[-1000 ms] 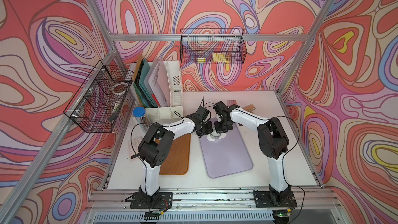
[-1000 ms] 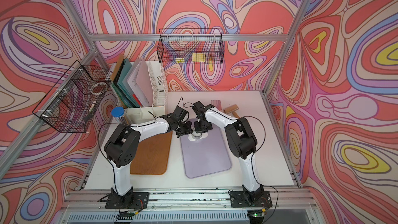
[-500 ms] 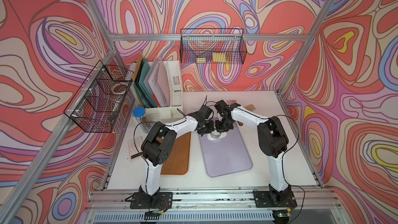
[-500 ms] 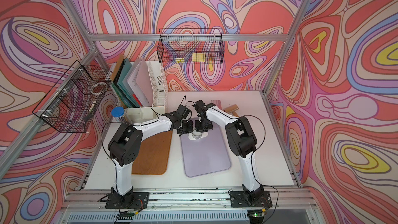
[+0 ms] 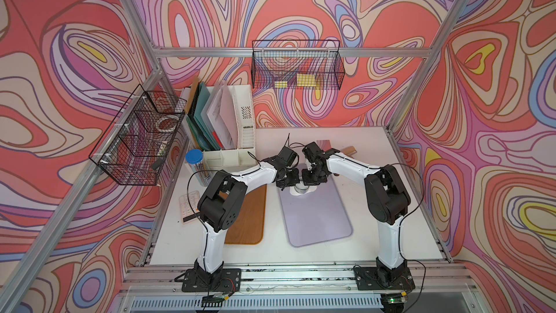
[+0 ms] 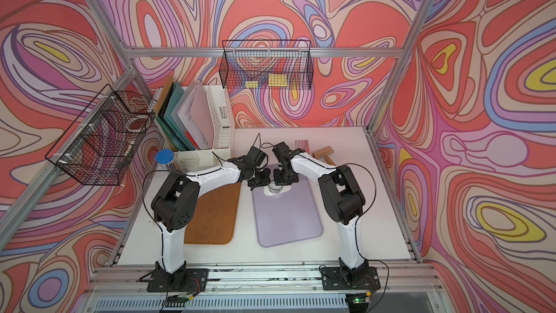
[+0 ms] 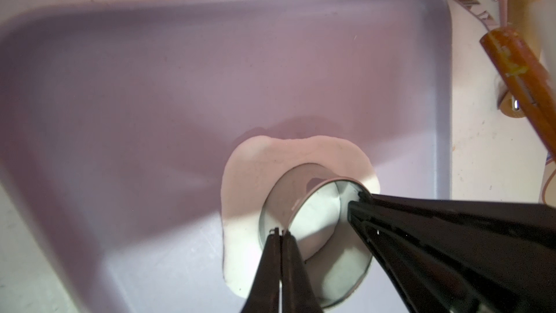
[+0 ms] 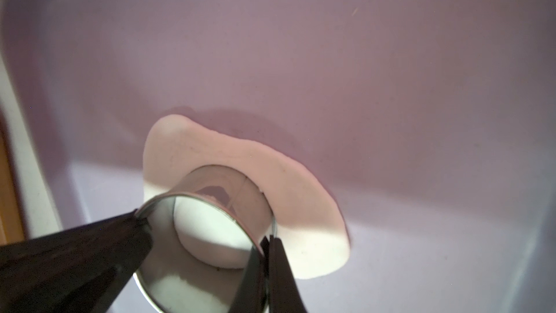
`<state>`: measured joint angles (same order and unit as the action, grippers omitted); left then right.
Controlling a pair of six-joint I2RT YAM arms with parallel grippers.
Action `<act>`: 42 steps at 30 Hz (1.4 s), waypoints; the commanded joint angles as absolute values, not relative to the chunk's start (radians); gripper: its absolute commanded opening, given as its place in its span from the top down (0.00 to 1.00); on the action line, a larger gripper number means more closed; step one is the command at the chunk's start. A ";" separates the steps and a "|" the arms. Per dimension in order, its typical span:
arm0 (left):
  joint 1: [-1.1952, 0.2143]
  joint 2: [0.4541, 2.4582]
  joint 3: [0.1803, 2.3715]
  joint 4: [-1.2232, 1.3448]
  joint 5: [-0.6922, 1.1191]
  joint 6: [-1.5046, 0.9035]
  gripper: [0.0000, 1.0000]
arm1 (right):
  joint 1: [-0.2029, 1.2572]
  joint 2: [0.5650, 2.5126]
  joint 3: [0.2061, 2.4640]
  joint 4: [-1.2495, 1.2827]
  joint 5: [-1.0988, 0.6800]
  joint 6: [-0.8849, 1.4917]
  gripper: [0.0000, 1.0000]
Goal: Roll out the dumpling wrappers from the dough
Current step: Press the dumpling wrapper on the work surface.
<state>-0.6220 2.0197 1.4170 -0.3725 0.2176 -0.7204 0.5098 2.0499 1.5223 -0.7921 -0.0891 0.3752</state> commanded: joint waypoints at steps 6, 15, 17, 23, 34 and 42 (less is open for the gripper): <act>-0.647 1.997 1.474 -0.526 0.181 -0.698 0.78 | 0.504 2.001 1.523 -0.862 -0.067 0.378 0.80; -0.640 1.819 1.337 -0.429 0.107 -0.748 0.59 | 0.502 1.975 1.590 -0.886 -0.099 0.295 0.64; -0.638 1.781 1.261 -0.371 0.122 -0.785 0.56 | 0.501 2.014 1.629 -0.902 -0.102 0.263 0.65; -0.643 1.732 1.078 -0.112 0.246 -0.958 0.54 | 0.467 2.104 1.708 -0.922 -0.100 0.204 0.67; -0.663 1.778 1.085 -0.051 0.246 -1.072 0.57 | 0.421 2.126 1.733 -0.901 -0.317 0.134 0.68; -0.674 1.838 1.100 -0.032 0.249 -1.108 0.59 | 0.405 2.117 1.697 -0.868 -0.376 0.121 0.69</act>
<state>-0.6693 1.8099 1.0729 -0.0559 0.2516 -1.0824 0.4126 2.1376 1.7145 -0.8913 -0.3248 0.1421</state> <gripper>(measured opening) 0.421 0.314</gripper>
